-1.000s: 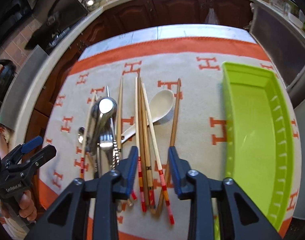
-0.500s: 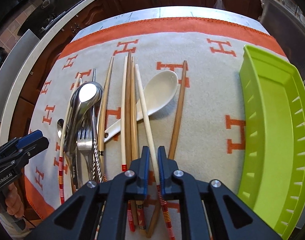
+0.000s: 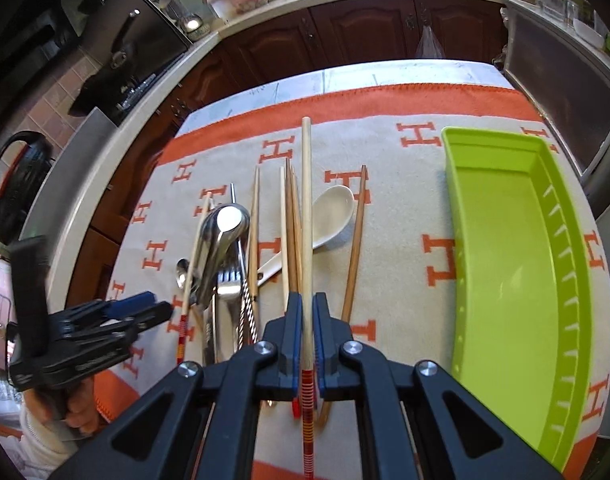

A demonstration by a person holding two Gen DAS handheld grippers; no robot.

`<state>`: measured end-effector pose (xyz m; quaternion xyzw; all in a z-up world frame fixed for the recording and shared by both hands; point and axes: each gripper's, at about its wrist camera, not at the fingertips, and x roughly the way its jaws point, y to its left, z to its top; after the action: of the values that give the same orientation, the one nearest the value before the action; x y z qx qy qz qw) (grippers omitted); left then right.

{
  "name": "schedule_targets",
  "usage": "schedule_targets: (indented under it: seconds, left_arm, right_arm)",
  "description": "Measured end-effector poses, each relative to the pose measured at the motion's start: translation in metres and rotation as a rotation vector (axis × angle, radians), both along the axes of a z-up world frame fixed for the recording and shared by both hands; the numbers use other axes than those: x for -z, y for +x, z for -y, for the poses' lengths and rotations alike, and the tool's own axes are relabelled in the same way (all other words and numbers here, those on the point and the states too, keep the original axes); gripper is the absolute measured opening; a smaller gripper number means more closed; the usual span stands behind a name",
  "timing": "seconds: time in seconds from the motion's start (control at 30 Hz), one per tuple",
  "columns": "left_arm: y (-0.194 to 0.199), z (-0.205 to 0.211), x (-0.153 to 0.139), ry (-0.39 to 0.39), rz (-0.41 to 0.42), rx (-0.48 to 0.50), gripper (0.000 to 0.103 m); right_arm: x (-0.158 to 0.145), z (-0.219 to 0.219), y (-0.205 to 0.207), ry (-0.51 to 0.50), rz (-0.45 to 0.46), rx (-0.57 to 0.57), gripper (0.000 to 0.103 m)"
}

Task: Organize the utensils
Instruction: 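Grasp a wooden chopstick with the right tool while the left tool grasps a red-banded chopstick, then carry both chopsticks over the green tray and open both tools to drop them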

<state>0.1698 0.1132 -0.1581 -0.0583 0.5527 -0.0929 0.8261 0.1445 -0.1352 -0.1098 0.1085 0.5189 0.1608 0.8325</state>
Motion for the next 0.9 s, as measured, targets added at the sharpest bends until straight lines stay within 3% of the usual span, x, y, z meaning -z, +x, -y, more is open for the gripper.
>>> schedule_targets:
  seconds: [0.17, 0.3, 0.33, 0.47, 0.67, 0.9]
  left_arm:
    - [-0.004, 0.015, 0.015, 0.044, -0.032, -0.021, 0.031]
    - [-0.004, 0.023, 0.029, 0.091, -0.056, -0.051, 0.014]
    - [-0.004, 0.024, 0.028, 0.108, -0.043, -0.06, 0.004]
    - [-0.005, 0.022, 0.027, 0.111, -0.046, -0.117, 0.004]
    - [-0.025, 0.016, -0.007, 0.083, 0.0, -0.173, 0.004]
    - [-0.039, 0.045, -0.071, -0.018, 0.09, -0.128, 0.004]
  right_arm:
    - [-0.008, 0.01, -0.016, 0.013, 0.001, 0.002, 0.005]
    - [-0.013, 0.018, -0.028, 0.012, 0.013, 0.006, 0.005]
    - [-0.014, 0.02, -0.03, 0.017, 0.015, 0.007, 0.005]
    - [-0.018, 0.031, -0.038, 0.027, 0.027, 0.021, 0.005]
    - [-0.022, 0.06, -0.046, 0.06, 0.04, 0.071, 0.005]
    - [-0.02, 0.102, -0.046, 0.067, 0.028, 0.161, 0.005]
